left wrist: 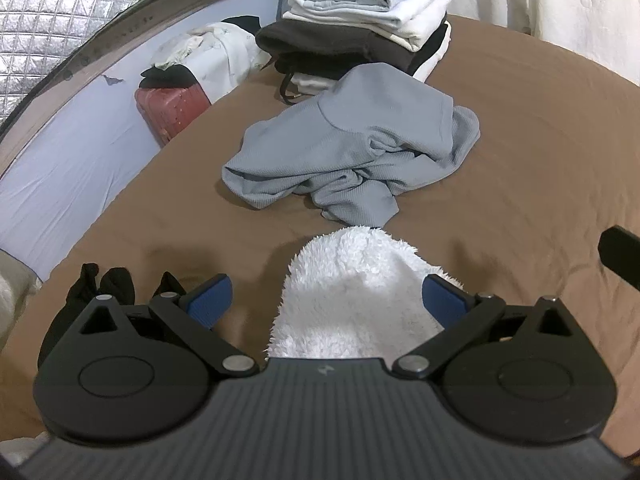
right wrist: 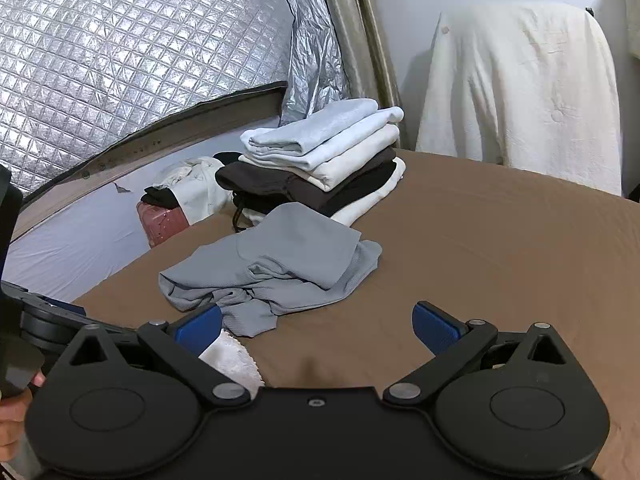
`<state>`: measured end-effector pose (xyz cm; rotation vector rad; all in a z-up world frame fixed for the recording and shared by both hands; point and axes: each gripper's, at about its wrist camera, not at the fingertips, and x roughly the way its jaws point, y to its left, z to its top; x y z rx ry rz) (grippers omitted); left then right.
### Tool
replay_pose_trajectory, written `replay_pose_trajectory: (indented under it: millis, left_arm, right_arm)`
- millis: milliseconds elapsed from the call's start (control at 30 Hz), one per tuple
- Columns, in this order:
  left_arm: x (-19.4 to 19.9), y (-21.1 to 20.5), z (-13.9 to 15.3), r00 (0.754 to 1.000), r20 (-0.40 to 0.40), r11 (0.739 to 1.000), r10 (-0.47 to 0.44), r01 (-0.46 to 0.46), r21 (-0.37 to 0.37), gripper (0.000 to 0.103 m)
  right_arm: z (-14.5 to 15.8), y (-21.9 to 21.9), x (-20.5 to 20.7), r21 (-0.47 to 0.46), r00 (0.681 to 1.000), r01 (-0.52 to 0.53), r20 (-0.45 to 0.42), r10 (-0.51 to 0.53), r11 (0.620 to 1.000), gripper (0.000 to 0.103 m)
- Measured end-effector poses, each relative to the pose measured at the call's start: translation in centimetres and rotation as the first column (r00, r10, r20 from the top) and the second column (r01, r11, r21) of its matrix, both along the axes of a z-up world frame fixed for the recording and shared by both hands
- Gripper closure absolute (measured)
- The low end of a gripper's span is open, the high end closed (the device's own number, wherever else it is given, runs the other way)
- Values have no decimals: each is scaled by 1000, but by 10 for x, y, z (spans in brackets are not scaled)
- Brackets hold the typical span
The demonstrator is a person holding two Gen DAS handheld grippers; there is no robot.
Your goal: Fold clothes
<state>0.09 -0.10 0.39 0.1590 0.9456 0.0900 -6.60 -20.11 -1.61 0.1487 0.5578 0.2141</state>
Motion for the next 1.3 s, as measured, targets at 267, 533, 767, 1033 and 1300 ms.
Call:
replay_pose_trajectory:
  millis: [267,533,767,1033,1300]
  left_arm:
    - [-2,-3,1,1000,18,999,-7,7,37,0]
    - [-2,-5,1,1000,9,999,-16,16,37,0]
    - [-3,-8,0,1000,10,999,-29,29,21,0]
    - [-3,-8,3,999,15,999,-47,47,-21,0]
    - [22,16,-19,1000,-11,996,7,-8,-92,0]
  right_arm:
    - [-1,-1,1,-1,1000,0,-1,0,1000,0]
    - [-1,-3,1,-2,1000,0,-1,0,1000,0]
    - [-3,-1,2,-14,1000,-3,-9,3,1000,0]
    - [-6,-1,1,-11,1000,-10,4,10,1000,0]
    - [-23,20,3,-122,993,-99,54,106,988,6]
